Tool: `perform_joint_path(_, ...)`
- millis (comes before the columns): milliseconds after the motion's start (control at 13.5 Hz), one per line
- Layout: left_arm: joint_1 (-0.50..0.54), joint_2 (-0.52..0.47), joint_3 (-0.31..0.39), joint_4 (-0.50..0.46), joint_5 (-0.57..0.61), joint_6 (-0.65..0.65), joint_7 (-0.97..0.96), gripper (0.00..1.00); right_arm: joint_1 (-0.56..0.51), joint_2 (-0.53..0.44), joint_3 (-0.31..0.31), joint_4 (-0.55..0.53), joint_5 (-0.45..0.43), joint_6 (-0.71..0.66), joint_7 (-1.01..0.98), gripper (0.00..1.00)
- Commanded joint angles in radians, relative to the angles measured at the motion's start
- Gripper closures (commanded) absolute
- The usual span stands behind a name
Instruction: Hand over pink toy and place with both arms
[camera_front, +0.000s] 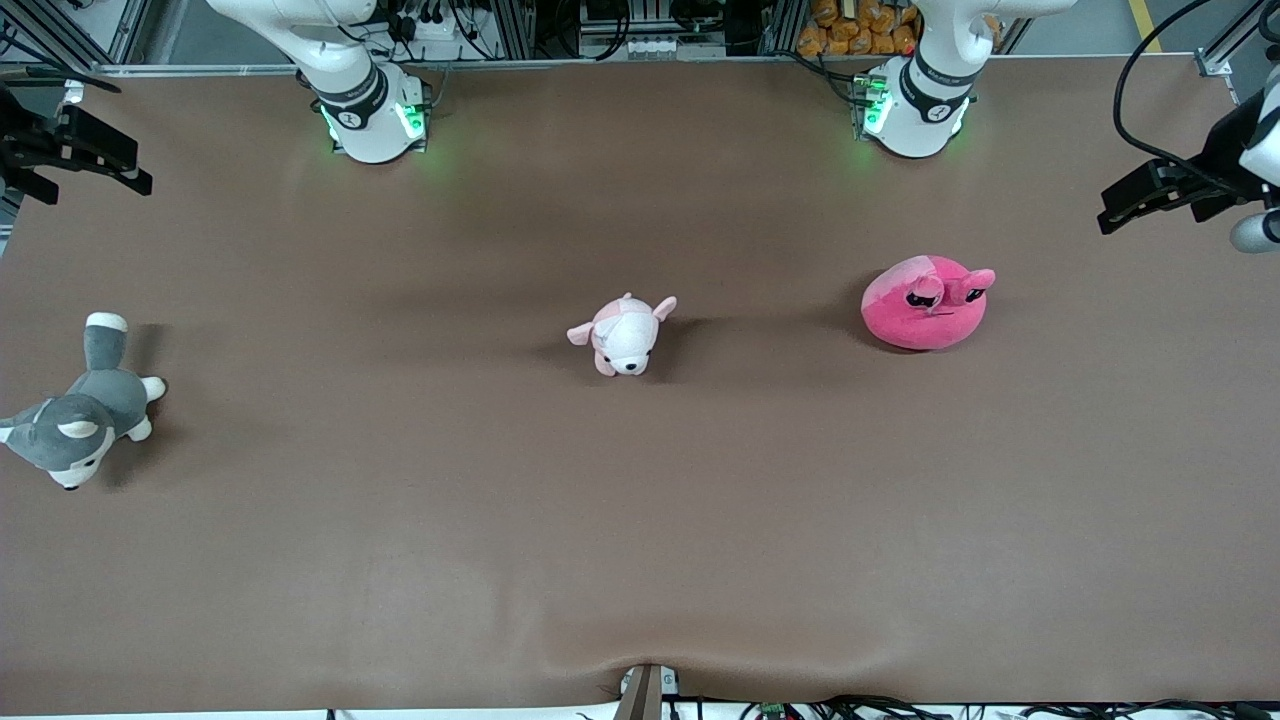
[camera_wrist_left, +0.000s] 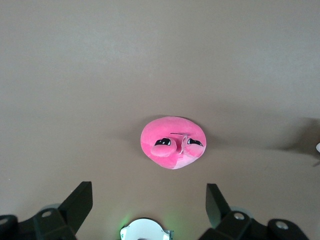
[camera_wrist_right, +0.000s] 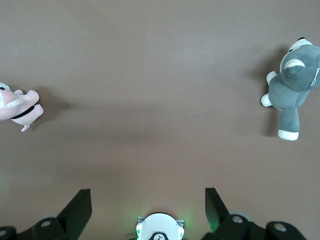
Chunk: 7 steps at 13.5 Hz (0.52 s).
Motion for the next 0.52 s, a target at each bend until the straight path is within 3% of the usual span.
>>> perform_joint_path(0,0.007,-0.011,0.0,0.011,0.0,-0.019,0.018,0.0,-0.028,0.01,0.016,0.022,0.006,-0.015,-0.007,0.0)
perform_joint_path(443,0.015,-0.005,0.009,0.02,-0.002,-0.019,0.02,0.0,-0.028,0.01,0.017,0.022,0.006,-0.015,-0.009,0.0)
